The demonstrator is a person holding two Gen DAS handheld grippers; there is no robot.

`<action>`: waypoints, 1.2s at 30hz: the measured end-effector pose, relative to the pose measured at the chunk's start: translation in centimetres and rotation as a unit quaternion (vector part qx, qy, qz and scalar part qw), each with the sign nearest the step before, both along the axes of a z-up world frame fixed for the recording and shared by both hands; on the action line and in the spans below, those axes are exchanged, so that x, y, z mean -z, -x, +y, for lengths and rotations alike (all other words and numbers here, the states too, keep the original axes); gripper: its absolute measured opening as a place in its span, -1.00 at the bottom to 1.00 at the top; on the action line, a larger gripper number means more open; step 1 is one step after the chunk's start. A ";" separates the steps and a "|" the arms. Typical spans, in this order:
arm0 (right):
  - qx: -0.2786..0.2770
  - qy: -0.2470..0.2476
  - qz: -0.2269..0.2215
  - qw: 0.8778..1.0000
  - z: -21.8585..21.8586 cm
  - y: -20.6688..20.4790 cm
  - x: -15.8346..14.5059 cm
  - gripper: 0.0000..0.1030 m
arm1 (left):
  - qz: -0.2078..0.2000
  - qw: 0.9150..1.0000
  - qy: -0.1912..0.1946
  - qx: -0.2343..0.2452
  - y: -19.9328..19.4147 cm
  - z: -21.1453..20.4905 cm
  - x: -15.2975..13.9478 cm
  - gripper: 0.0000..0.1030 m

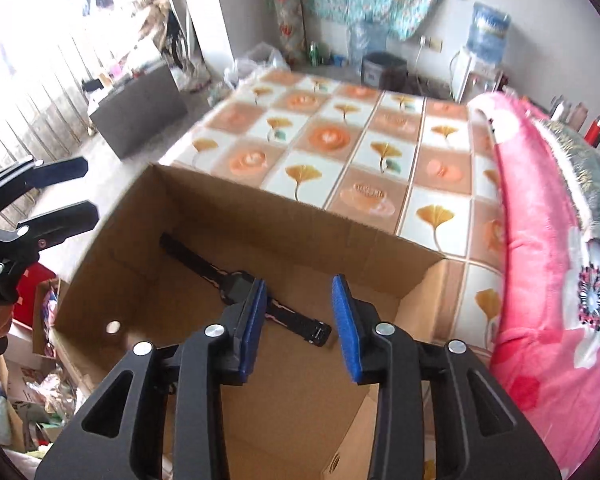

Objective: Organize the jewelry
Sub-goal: 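Lift the pink watch with both tools, lower it into the box, open both, then move the right tool to the multicolour bead bracelet while the left tool follows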

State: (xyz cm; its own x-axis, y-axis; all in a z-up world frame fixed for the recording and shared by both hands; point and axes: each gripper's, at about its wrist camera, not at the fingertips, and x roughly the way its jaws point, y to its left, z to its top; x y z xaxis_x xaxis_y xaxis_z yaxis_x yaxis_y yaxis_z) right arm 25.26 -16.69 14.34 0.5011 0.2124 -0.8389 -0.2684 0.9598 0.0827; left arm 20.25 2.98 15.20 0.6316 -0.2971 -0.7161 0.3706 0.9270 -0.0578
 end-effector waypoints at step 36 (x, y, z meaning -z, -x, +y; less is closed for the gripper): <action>0.070 -0.050 0.006 0.996 12.3 12.9 13.6 -0.38 | 0.078 0.979 -0.068 -0.176 15.3 9.1 18.5 0.84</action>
State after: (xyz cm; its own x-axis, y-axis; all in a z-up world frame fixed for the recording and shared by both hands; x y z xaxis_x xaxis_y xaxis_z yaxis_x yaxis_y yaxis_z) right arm 12.38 -4.43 0.78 0.5213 0.2243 -0.8233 -0.1318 0.9744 0.1820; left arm 4.91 12.08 -3.31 0.5569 0.0238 -0.8302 0.0232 0.9988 0.0442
